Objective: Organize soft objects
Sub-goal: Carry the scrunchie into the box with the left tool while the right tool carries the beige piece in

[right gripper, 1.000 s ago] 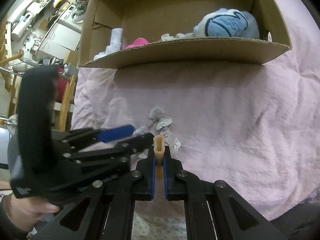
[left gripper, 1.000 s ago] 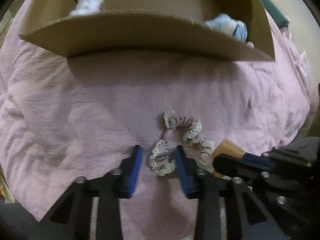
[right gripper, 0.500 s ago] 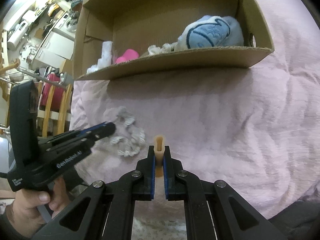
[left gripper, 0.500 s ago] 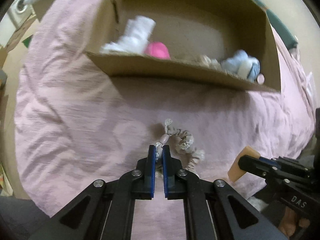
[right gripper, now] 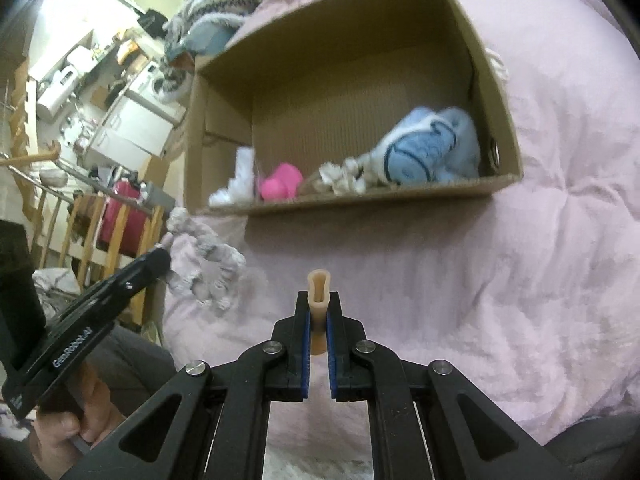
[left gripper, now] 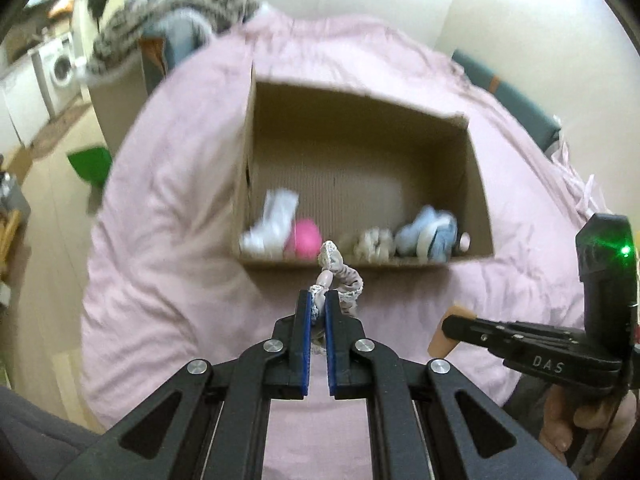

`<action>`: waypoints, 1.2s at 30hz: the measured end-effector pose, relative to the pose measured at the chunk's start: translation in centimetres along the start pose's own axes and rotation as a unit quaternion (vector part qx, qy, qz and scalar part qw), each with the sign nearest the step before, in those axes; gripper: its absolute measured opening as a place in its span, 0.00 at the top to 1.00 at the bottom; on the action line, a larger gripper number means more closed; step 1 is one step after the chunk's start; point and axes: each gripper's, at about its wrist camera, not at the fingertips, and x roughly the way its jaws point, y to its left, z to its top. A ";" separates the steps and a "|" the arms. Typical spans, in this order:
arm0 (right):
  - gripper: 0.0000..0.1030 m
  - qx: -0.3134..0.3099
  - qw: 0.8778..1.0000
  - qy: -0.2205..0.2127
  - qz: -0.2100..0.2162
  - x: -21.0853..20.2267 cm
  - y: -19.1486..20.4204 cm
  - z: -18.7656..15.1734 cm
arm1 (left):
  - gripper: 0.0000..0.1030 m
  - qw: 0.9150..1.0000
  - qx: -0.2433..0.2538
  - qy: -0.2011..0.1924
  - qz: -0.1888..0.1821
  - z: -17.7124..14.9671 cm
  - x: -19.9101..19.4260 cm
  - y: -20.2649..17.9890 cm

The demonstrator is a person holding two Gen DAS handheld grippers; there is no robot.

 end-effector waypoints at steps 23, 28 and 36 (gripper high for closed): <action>0.92 0.002 0.998 -0.061 -0.022 0.3 -1.6 7.1 | 0.94 0.999 0.017 -0.020 0.018 6.6 5.6 -0.2; 0.92 -0.008 0.998 -0.054 -0.035 1.2 -1.3 6.7 | 0.94 1.000 0.011 -0.005 0.018 6.5 6.7 0.0; 0.92 -0.002 0.998 -0.048 -0.038 1.7 -1.5 7.0 | 0.94 1.000 -0.002 0.008 0.019 6.5 7.4 0.3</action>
